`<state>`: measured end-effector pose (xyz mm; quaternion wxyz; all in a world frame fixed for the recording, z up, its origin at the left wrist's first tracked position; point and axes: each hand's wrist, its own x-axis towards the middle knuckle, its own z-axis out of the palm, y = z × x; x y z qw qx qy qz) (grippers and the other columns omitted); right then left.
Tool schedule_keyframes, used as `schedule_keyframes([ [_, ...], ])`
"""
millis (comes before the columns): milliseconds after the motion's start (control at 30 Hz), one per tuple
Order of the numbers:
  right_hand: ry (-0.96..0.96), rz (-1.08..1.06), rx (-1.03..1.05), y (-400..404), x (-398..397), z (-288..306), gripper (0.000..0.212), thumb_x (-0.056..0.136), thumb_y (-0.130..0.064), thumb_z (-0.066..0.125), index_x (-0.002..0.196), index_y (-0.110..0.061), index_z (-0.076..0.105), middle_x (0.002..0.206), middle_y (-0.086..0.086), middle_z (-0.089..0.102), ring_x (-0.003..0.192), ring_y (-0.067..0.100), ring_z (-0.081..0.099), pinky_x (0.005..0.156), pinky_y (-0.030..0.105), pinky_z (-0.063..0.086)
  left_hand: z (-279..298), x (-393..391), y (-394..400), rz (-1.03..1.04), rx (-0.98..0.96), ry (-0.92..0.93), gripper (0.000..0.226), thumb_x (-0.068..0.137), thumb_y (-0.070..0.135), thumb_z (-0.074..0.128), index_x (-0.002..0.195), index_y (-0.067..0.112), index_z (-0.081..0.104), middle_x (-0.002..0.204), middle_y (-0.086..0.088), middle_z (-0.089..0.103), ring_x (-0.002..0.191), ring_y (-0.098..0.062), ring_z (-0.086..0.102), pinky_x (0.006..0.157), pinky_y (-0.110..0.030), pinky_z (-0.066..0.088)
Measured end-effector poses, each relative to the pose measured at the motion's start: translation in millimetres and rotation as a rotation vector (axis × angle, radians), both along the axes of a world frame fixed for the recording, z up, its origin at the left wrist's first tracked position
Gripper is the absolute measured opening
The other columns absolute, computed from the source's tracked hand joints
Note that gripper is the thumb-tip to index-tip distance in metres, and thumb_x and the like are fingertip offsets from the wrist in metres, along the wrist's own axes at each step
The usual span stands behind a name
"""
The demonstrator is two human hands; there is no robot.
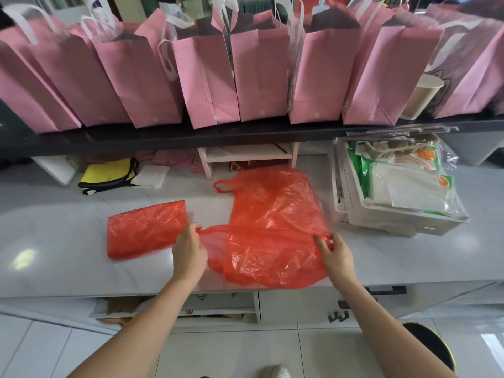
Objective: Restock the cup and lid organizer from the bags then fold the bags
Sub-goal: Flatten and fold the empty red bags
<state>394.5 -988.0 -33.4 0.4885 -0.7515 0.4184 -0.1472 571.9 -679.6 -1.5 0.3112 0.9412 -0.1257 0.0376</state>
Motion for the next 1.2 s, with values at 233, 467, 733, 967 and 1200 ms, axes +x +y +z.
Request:
schedule_keyframes([
  [233, -0.066, 0.045, 0.123, 1, -1, -5, 0.039, 0.096, -0.052, 0.067, 0.118, -0.021, 0.059, 0.09, 0.009, 0.069, 0.072, 0.02, 0.066, 0.061, 0.032, 0.049, -6, -7, 14, 0.142, -0.317, 0.233, 0.038, 0.101, 0.031, 0.042, 0.136, 0.02, 0.051, 0.126, -0.001, 0.058, 0.122, -0.028, 0.053, 0.104, -0.052, 0.044],
  [467, -0.225, 0.089, 0.328, 6, -27, -7, 0.043, 0.098, -0.03, 0.071, 0.135, -0.021, 0.052, 0.111, 0.01, 0.07, 0.097, 0.027, 0.073, 0.078, 0.031, 0.056, -18, -41, 16, 0.213, -0.499, 0.465, 0.039, 0.104, 0.031, 0.055, 0.137, 0.012, 0.046, 0.105, 0.001, 0.065, 0.095, -0.016, 0.065, 0.077, -0.03, 0.047],
  [733, -0.206, 0.033, 0.325, 11, -33, -18, 0.027, 0.101, -0.003, 0.058, 0.125, -0.015, 0.062, 0.109, 0.013, 0.072, 0.093, 0.029, 0.072, 0.082, 0.04, 0.06, -32, -47, 8, 0.304, -0.859, 0.692, 0.041, 0.097, 0.027, 0.07, 0.131, 0.021, 0.048, 0.096, -0.005, 0.073, 0.072, -0.017, 0.061, 0.062, -0.028, 0.046],
  [967, -0.151, 0.036, 0.225, 14, -34, -8, 0.014, 0.105, -0.012, 0.059, 0.104, -0.012, 0.073, 0.092, 0.006, 0.077, 0.081, 0.02, 0.07, 0.061, 0.019, 0.053, -28, -39, -1, 0.363, -0.981, 0.72, 0.023, 0.106, 0.019, 0.056, 0.115, 0.001, 0.066, 0.084, -0.007, 0.06, 0.07, -0.015, 0.054, 0.057, -0.027, 0.04],
  [1200, -0.164, -0.073, 0.214, 3, -38, -4, 0.02, 0.106, -0.016, 0.058, 0.096, -0.011, 0.074, 0.086, 0.005, 0.077, 0.084, 0.019, 0.072, 0.066, 0.017, 0.051, -15, -19, 7, 0.398, -1.034, 0.655, 0.025, 0.113, 0.019, 0.037, 0.1, 0.009, 0.057, 0.078, -0.009, 0.063, 0.054, -0.013, 0.049, 0.045, -0.023, 0.039],
])
